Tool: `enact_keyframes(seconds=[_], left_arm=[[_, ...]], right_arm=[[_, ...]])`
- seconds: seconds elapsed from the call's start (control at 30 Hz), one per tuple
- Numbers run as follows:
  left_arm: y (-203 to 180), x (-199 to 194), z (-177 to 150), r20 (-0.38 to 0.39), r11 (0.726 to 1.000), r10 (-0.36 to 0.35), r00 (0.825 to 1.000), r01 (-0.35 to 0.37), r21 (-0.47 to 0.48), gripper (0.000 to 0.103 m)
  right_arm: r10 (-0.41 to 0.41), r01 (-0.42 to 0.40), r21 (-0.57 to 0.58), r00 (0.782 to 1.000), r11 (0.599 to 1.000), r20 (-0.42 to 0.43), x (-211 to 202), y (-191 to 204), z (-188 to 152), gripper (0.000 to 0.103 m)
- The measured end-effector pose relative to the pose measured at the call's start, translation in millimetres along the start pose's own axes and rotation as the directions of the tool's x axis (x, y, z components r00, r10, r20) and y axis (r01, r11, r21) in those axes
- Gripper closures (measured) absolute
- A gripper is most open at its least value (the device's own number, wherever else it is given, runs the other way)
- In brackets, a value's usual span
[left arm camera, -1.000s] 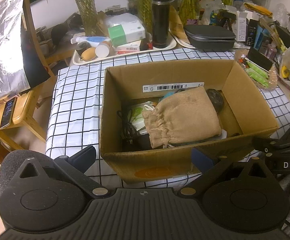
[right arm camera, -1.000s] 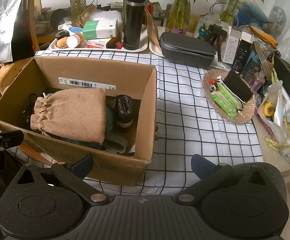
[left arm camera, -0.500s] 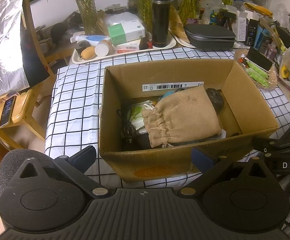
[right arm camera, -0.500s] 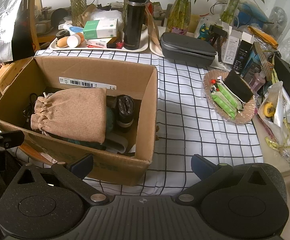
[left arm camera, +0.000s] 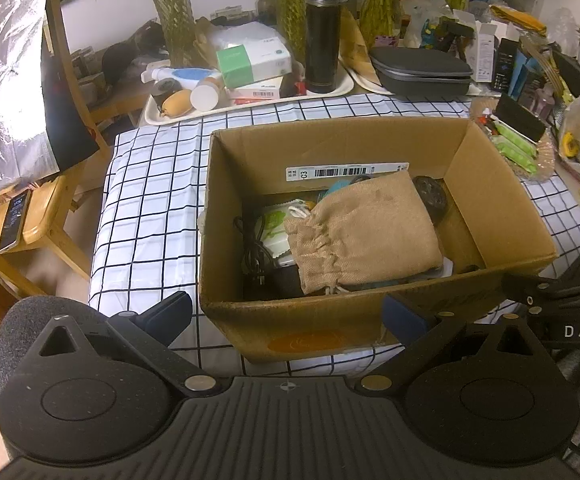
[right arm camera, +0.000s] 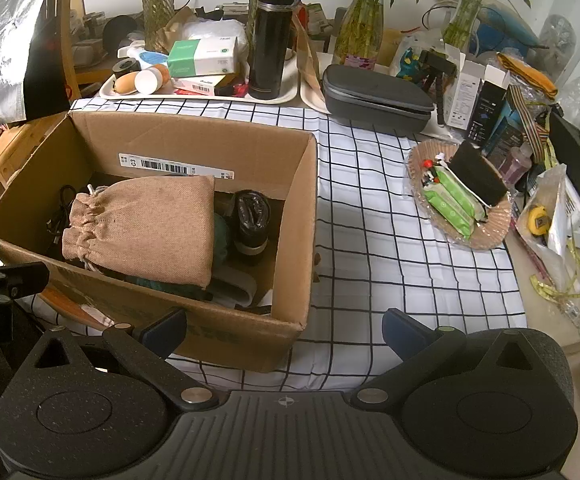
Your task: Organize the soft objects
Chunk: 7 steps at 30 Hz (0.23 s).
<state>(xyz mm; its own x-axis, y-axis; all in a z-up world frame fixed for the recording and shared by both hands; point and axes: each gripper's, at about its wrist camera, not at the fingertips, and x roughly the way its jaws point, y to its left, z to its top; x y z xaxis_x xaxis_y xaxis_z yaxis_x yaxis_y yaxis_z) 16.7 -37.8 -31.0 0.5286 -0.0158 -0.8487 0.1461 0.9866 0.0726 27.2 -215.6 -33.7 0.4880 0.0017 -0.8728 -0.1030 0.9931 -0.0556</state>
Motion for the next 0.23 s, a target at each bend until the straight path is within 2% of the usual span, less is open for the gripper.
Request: enact_keyframes(seconds=[0.23], left_arm=[[3.1, -1.5, 0.0, 0.008, 1.000, -0.013, 1.000, 0.013, -0.014, 0.000]], right_arm=[[0.000, 0.000, 0.002, 1.000, 1.000, -0.002, 0.0, 0.6, 0.1, 0.000]])
